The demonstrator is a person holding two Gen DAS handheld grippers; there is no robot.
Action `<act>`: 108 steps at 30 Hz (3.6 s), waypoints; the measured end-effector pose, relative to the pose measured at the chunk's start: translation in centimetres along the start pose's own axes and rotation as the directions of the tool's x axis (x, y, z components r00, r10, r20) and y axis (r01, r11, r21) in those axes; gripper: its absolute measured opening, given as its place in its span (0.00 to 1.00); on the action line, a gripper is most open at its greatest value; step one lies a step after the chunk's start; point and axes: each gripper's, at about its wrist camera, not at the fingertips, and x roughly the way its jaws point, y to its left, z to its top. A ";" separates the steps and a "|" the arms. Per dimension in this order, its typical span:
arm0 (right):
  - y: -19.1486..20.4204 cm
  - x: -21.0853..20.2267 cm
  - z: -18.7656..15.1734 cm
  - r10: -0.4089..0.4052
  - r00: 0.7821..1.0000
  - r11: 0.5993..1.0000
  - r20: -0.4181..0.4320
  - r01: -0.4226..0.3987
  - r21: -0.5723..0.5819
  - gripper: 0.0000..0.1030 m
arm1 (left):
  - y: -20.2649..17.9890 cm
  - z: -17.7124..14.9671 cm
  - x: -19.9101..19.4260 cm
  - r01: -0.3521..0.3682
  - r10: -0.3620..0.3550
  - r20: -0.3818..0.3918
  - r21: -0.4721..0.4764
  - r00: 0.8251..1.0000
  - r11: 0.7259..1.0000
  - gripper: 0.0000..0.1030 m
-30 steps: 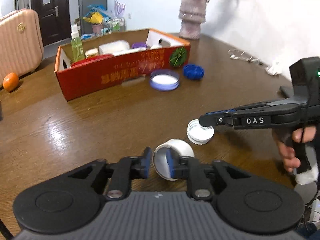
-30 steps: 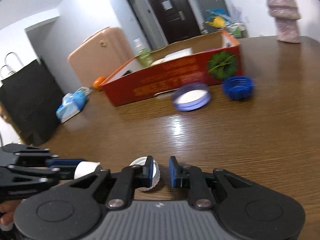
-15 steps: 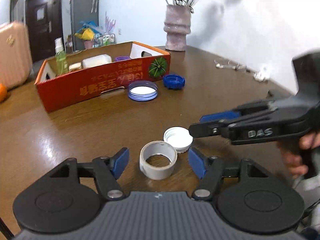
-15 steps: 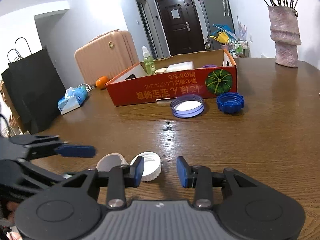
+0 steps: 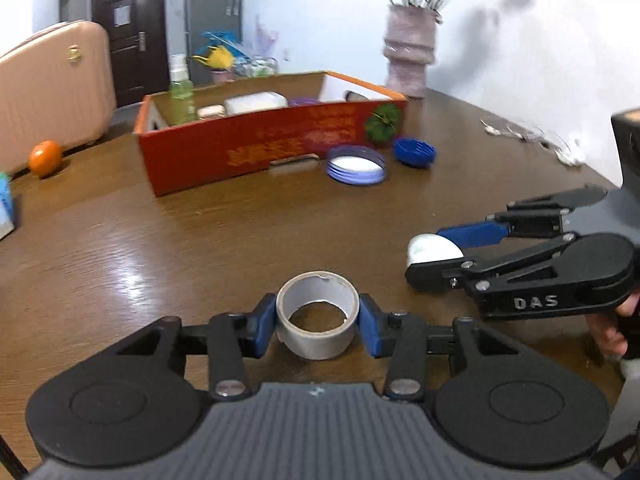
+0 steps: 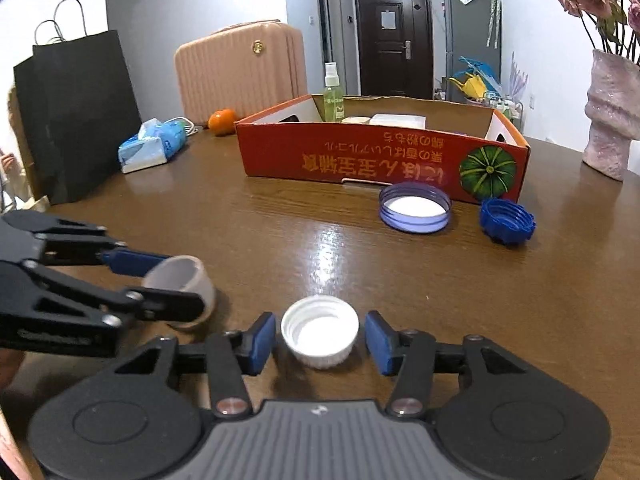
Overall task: Organize rigid objects
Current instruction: 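Carry the tape roll and white cap into the orange box and release both, then move both tools toward the purple-rimmed lid and blue cap, then grasp the purple-rimmed white lid with the left gripper while the right gripper grasps the blue cap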
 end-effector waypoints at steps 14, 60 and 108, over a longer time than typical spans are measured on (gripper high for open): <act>-6.5 1.0 11.8 -0.020 0.986 0.998 0.164 0.009 0.066 0.39 | 4.6 16.3 8.1 0.051 -0.038 0.114 -0.112 0.993 0.992 0.42; 2.4 -14.1 -0.9 -0.144 0.965 0.988 0.221 0.129 0.081 0.78 | -4.6 -3.8 -14.8 -0.201 0.219 0.275 -0.091 0.936 0.975 0.91; -14.5 6.7 6.6 -0.128 0.992 0.975 0.016 0.122 0.187 0.51 | -5.6 10.6 16.4 0.013 -0.018 0.042 0.108 0.999 0.994 0.65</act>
